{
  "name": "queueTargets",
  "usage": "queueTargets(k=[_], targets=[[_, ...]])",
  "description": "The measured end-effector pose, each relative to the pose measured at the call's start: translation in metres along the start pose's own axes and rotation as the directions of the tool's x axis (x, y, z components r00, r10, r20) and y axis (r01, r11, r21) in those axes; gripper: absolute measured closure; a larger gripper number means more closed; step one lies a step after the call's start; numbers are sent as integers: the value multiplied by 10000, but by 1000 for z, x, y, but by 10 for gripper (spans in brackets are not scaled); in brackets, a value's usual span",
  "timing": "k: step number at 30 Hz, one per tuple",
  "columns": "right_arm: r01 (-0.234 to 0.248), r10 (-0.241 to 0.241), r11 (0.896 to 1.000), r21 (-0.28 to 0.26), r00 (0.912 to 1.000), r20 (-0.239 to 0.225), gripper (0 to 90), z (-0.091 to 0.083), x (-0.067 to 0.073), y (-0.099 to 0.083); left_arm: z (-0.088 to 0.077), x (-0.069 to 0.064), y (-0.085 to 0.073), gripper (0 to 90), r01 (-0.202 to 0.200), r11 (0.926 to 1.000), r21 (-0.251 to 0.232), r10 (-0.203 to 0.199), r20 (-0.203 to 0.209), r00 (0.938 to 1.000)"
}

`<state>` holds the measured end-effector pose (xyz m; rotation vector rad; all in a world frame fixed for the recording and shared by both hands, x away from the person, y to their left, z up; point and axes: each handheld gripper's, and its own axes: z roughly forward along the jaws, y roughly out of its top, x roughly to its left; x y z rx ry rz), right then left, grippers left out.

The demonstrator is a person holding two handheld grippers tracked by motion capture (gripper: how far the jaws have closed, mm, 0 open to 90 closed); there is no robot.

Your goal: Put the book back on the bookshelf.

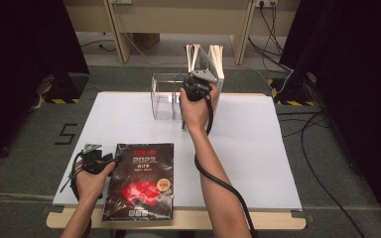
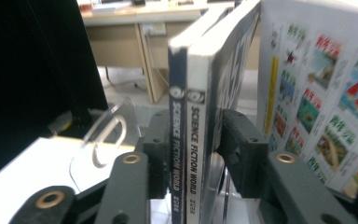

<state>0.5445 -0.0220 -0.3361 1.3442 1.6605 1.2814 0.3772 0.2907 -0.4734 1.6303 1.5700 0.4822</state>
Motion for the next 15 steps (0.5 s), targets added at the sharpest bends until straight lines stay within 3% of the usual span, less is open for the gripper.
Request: queueTargets(k=[3, 15], targets=[[-197, 195, 9997, 174, 9998, 82, 621, 8, -3, -3, -1, 0, 0, 533, 27, 10000, -17, -27, -8, 10000], [-515, 506, 9976, 452, 9985, 213, 637, 13, -1, 4, -2, 2, 1, 532, 82, 10000, -38, -82, -2, 10000]])
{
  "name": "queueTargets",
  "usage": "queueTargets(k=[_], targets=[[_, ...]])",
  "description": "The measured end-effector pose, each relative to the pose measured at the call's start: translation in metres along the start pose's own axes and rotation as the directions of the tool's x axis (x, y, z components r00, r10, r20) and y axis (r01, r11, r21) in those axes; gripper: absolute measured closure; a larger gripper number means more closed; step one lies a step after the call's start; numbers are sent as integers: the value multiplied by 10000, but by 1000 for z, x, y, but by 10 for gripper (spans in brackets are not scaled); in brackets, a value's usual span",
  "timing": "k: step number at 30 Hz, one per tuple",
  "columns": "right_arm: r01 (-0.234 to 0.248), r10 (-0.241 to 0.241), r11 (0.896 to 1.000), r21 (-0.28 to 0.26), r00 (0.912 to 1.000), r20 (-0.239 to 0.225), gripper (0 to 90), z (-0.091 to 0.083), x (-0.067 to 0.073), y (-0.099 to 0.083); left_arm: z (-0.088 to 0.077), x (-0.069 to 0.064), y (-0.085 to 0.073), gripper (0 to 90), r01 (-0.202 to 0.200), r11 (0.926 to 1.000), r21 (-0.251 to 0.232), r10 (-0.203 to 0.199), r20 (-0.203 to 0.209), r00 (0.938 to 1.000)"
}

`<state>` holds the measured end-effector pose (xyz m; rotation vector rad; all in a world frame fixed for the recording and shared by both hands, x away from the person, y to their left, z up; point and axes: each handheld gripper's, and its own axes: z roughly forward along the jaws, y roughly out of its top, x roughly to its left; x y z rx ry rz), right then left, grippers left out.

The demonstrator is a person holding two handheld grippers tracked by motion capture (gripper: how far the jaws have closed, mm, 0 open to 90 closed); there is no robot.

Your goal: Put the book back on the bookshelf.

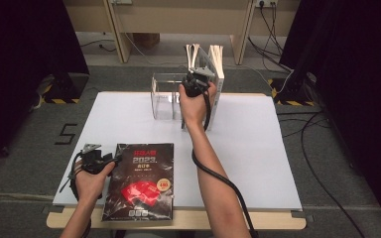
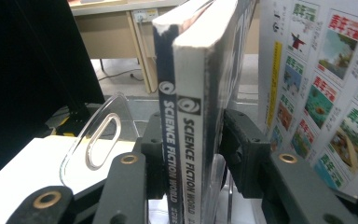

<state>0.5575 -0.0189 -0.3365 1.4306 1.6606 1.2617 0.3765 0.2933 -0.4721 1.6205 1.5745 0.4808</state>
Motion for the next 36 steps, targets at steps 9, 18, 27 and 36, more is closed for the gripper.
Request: queueTargets(k=[9, 18, 27, 36], targets=[[-113, 112, 9999, -121, 9999, -101, 643, -9, -6, -4, 2, -1, -1, 532, -14, 10000, 68, 14, 42, 10000], [-244, 242, 9994, -226, 9997, -101, 634, -13, -9, 11, 2, -2, -1, 531, -15, 10000, 63, 14, 111, 9999], [-134, 129, 9997, 188, 9995, 273, 686, -4, -8, 17, 2, -1, -1, 531, 10, 10000, 98, -11, 95, 10000], [-119, 87, 9984, 554, 9984, 559, 706, 4, -5, 21, 3, 0, -1, 531, 27, 10000, 91, -28, 121, 9999]])
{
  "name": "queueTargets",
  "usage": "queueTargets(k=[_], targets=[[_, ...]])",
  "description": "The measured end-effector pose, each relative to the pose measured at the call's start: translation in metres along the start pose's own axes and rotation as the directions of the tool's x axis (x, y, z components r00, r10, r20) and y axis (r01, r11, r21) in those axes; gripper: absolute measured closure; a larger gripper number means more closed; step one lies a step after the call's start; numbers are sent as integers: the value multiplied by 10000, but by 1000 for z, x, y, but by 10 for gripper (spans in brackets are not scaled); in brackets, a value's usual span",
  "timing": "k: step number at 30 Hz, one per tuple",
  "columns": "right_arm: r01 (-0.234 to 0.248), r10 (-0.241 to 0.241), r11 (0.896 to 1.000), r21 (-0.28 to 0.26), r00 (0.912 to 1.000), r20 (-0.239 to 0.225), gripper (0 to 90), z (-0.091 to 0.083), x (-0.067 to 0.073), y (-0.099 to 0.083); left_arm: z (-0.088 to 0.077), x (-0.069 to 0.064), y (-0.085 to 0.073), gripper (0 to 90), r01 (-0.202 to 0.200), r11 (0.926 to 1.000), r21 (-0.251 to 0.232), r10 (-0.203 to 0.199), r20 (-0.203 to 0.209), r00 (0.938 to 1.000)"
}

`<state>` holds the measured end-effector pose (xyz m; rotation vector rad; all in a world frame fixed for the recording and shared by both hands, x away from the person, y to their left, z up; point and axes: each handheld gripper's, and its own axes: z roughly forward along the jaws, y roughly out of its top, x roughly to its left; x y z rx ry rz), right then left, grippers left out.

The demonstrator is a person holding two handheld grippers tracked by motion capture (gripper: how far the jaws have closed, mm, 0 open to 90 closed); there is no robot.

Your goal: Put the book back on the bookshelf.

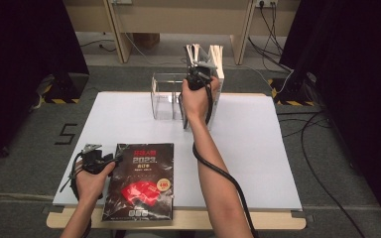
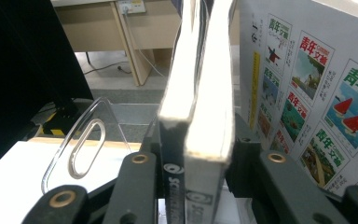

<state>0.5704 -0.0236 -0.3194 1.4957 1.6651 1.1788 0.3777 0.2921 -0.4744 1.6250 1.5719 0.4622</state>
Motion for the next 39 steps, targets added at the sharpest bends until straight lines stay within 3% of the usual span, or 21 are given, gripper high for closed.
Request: queueTargets(k=[5, 10, 15, 19, 29, 33, 36, 39], targets=[[-20, 10, 9992, 408, 9997, 236, 759, 0, 0, 5, 0, -1, 0, 531, -32, 10000, 22, 32, 14, 10000], [-271, 270, 9986, 449, 9996, 25, 766, 0, -5, 6, 0, -1, 0, 530, -22, 10000, 20, 22, 34, 10000], [-265, 262, 9996, -99, 9991, -326, 768, -1, -10, 0, 1, 1, 0, 531, 25, 10000, 34, -25, 18, 10000], [69, -101, 9973, -731, 9990, -429, 769, -1, -10, -1, 1, 3, 0, 532, 86, 10000, 25, -86, -15, 10000], [-9, -21, 9859, -1674, 9998, -178, 769, -3, -10, 2, 1, 5, 0, 532, 73, 10000, -7, -73, 16, 10000], [178, -173, 9839, -1781, 9998, 42, 766, -1, -9, -8, 1, 5, -1, 532, 39, 10000, -40, -39, 74, 10000], [589, -547, 9794, -1932, 9981, 271, 762, 0, -5, -22, 1, 4, -1, 532, 14, 10000, -53, -14, 101, 9999], [925, -891, 9781, -1862, 9957, 263, 756, -2, 0, -23, 1, 4, -1, 532, 12, 10000, -37, -11, 87, 10000]])
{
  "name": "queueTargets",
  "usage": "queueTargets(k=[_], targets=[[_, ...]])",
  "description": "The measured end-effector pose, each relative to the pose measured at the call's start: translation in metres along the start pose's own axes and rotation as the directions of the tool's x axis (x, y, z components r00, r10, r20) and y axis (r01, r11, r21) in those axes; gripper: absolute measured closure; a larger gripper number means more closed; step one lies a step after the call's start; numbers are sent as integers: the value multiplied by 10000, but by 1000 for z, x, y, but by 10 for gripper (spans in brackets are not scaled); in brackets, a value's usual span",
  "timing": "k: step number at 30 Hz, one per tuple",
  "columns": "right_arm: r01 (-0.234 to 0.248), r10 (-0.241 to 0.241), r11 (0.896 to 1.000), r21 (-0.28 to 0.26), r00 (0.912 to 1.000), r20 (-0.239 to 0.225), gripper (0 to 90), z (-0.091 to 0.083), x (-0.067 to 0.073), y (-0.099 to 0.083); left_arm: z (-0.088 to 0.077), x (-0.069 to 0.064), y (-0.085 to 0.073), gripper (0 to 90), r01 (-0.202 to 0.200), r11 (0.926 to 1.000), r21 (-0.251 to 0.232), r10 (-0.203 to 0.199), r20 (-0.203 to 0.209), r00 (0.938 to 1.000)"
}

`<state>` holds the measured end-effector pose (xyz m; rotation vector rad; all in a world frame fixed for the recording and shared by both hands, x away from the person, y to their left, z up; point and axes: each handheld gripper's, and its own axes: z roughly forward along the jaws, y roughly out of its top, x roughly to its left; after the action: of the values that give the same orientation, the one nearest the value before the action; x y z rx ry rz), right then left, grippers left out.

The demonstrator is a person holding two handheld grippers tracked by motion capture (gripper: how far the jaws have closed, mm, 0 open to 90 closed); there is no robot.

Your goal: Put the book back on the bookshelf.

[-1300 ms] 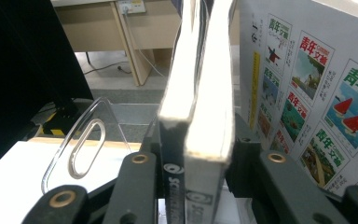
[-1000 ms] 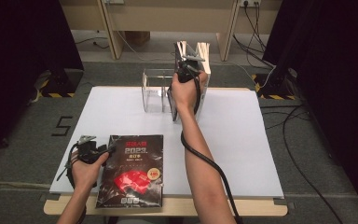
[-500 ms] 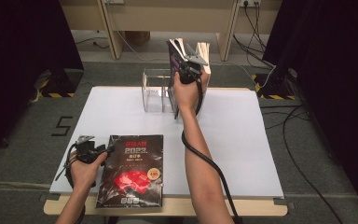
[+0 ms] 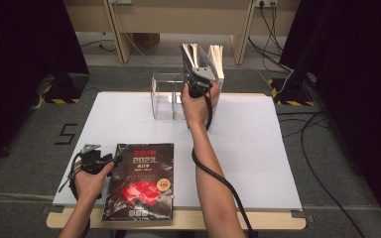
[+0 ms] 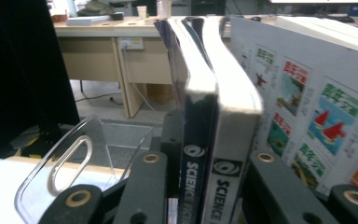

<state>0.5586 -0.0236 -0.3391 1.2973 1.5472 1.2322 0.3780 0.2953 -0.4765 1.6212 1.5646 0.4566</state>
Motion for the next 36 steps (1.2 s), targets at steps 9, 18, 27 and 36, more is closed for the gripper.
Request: queueTargets(k=[9, 18, 27, 36], targets=[[-406, 459, 9950, 910, 9973, -573, 688, -4, -11, 9, 2, -3, 0, 531, -66, 10000, 55, 65, 28, 10000], [-645, 753, 9859, 1544, 9951, -649, 649, 5, -10, 24, 2, -4, 0, 529, -70, 10000, 67, 69, 74, 9999], [-877, 1006, 9758, 2002, 9934, -552, 630, 16, -10, 28, 1, -3, 0, 529, -39, 10000, 39, 39, 78, 10000], [-854, 911, 9704, 2259, 9957, -147, 746, 21, -11, 28, 1, -3, 0, 528, -49, 10000, 60, 48, 81, 10000]])
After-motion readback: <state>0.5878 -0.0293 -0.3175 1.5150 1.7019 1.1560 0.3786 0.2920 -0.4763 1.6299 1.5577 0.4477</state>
